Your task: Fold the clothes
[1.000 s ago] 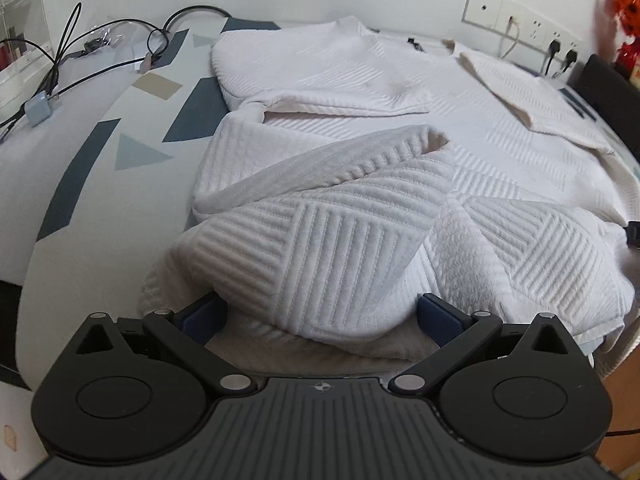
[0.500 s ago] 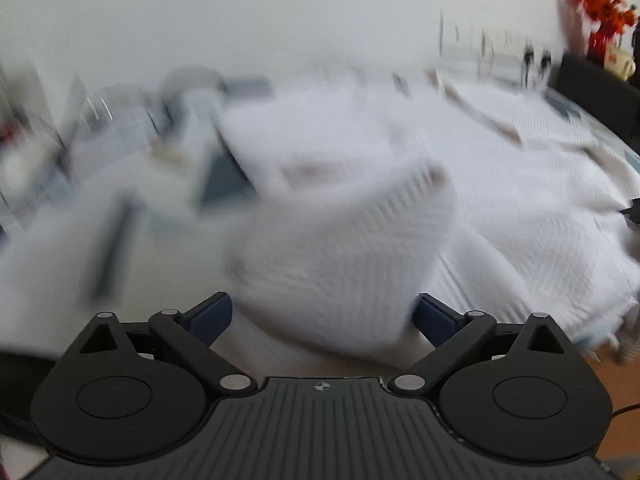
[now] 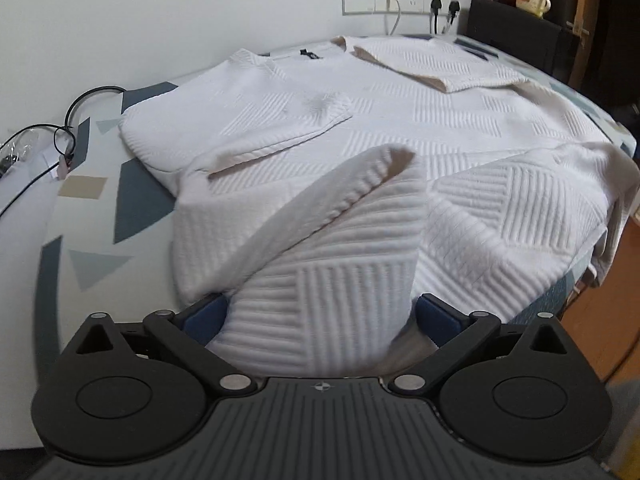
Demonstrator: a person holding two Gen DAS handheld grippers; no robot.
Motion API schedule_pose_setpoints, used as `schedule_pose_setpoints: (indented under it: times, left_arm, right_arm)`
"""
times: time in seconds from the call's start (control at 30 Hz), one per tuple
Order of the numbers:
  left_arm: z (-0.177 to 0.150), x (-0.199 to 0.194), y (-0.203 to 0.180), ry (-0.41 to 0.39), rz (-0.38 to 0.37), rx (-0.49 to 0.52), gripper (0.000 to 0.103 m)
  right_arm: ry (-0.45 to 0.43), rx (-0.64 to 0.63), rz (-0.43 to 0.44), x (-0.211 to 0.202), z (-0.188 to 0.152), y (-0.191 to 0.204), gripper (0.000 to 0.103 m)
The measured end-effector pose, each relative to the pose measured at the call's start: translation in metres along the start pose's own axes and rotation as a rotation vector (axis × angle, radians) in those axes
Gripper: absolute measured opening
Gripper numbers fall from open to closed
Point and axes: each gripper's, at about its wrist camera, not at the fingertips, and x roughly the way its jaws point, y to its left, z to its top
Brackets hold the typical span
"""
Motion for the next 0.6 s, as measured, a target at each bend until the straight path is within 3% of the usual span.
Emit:
schedule_pose_setpoints:
  times: [0.13,0.17,0.23,0.3,0.37,0.43,0.5,0.53,0.6]
  left_arm:
    - [-0.007,-0.006,-0.010,-0.061,0.045,-0.036,0.099]
    - [-0.008,-0.008,-0.013,-0.069,0.060,-0.043,0.094]
    - [-0.007,-0.014,-0.021,-0.078,0.072,-0.043,0.079]
    - [-0.006,-0.021,-0.029,-0.082,0.076,-0.037,0.050]
    - [-0.006,-0.026,-0.038,-0.073,0.084,-0.026,0.039]
    - [-0.008,-0.031,-0.044,-0.070,0.094,-0.035,0.038]
    - [-0.011,-0.040,-0.046,-0.079,0.094,-0.074,0.025]
    - [-0.012,-0.044,-0.047,-0.084,0.091,-0.100,0.022]
    - [-0.012,-0.055,-0.046,-0.102,0.084,-0.154,0.020]
  right_arm:
    - [-0.006,0.021,-0.094,-0.009,-0.008,-0.039,0.102]
    - [-0.006,0.032,-0.088,-0.008,-0.008,-0.047,0.101]
    - [0.007,0.049,-0.071,-0.001,-0.009,-0.057,0.101]
    - [0.030,0.058,-0.053,0.008,-0.010,-0.065,0.101]
    - [0.064,0.044,-0.035,0.019,-0.015,-0.066,0.097]
    - [0.088,0.042,0.009,0.024,-0.021,-0.063,0.084]
    - [0.117,0.051,0.059,0.024,-0.024,-0.058,0.057]
    - [0.132,0.057,0.082,0.022,-0.024,-0.055,0.049]
    - [0.164,0.072,0.122,0.018,-0.020,-0.051,0.023]
